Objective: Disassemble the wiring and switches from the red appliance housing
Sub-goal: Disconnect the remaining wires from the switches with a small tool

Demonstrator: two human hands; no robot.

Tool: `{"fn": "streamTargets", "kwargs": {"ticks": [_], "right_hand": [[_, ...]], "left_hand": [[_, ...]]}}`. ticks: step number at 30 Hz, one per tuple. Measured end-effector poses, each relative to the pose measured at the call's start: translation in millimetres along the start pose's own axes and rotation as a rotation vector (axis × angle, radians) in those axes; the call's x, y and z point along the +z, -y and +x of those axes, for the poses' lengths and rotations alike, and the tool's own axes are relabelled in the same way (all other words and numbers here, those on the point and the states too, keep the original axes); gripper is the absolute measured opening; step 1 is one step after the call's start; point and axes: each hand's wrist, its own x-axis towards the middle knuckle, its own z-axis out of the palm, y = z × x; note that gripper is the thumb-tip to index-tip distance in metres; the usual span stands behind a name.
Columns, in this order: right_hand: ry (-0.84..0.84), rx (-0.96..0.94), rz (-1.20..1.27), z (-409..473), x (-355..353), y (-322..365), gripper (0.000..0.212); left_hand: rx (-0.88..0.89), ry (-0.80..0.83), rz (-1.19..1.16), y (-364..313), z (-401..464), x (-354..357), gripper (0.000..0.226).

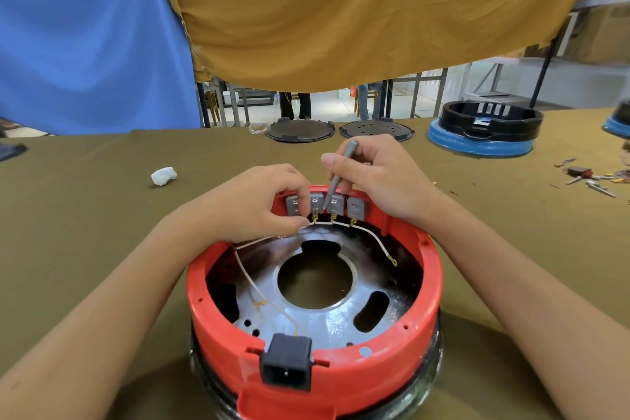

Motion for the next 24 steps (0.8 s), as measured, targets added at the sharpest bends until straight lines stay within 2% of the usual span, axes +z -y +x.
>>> {"fn": "streamTargets", "kwargs": {"ticks": [3,11,14,24], "right_hand": [[-0.009,0.002,0.053,0,-3,-1,0.031],[-0.022,0.004,0.147,-1,-6,-1,0.030],[-0.006,-0.016,0.155,-1,-4,0,0.030],[0.038,-0.044,0.017,-4,-2,2,0.029]], "left_hand": [[0.015,-0.038,-0.011,0,0,0,0.016],[-0.046,0.045,0.009,0,-5,-13,0.013],[-0.043,0.023,0.024,-3,-7,-15,0.014],[-0.033,-0.057,0.099,0,-8,-15,0.013]]}}
